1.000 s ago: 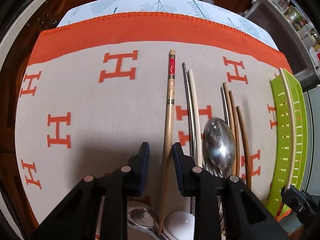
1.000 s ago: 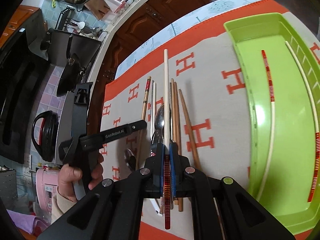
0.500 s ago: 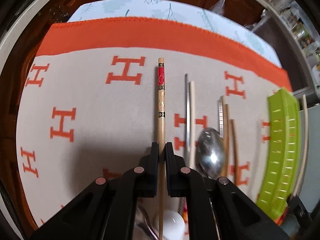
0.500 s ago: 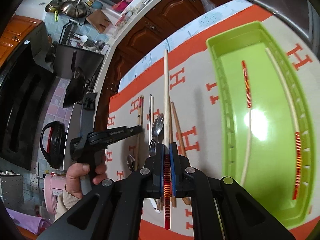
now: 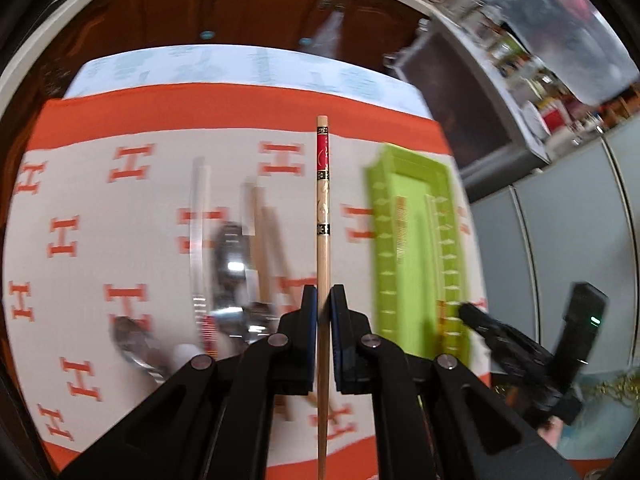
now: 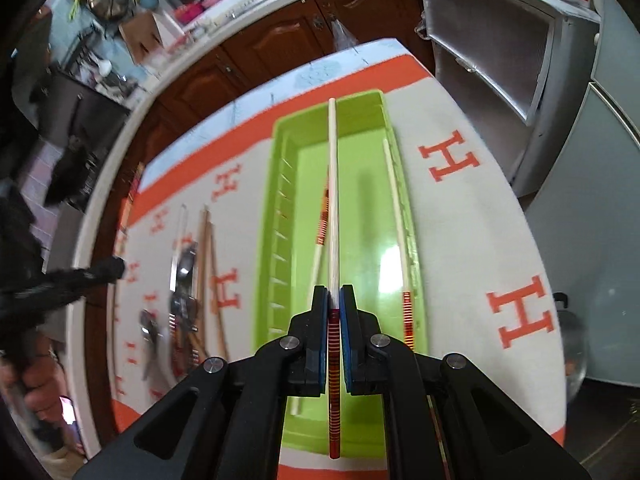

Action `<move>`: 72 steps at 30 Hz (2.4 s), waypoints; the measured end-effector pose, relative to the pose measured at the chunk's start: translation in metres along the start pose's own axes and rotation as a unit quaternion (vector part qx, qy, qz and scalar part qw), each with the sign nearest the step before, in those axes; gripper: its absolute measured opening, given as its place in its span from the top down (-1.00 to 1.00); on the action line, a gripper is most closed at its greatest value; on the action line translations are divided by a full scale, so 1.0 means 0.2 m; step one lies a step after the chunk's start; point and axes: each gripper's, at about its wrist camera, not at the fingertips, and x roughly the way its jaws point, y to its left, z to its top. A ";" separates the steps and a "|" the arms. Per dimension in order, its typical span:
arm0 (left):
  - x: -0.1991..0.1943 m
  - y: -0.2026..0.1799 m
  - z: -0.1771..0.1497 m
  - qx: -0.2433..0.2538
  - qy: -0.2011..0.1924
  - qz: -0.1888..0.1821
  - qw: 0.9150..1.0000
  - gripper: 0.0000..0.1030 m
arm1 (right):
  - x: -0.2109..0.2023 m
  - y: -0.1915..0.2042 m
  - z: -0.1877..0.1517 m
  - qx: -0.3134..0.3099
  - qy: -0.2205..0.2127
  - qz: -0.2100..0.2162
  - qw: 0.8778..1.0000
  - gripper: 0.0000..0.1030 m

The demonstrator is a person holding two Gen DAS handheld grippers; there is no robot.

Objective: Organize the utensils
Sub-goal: 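Place the red-banded chopstick in the tray with the right tool while the left grasps a wooden chopstick, then lower the wooden chopstick into the tray and open the left tool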

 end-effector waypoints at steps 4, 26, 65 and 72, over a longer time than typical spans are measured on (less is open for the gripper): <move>0.07 -0.19 -0.02 0.022 0.012 -0.009 1.000 0.92 | 0.03 -0.04 0.01 -0.001 0.010 -0.033 0.999 0.85; 0.39 -0.59 -0.06 0.086 0.006 0.052 0.995 -0.08 | -0.23 -0.23 -0.17 0.066 -0.065 -0.033 0.995 0.70; -0.31 0.22 -0.61 0.034 -0.130 0.168 0.977 -0.74 | -0.14 0.61 -0.39 -0.125 -0.025 0.013 0.992 0.58; -0.34 0.45 -0.64 -0.017 -0.131 0.148 0.980 -0.85 | -0.04 0.76 -0.40 -0.153 -0.003 0.015 0.988 0.57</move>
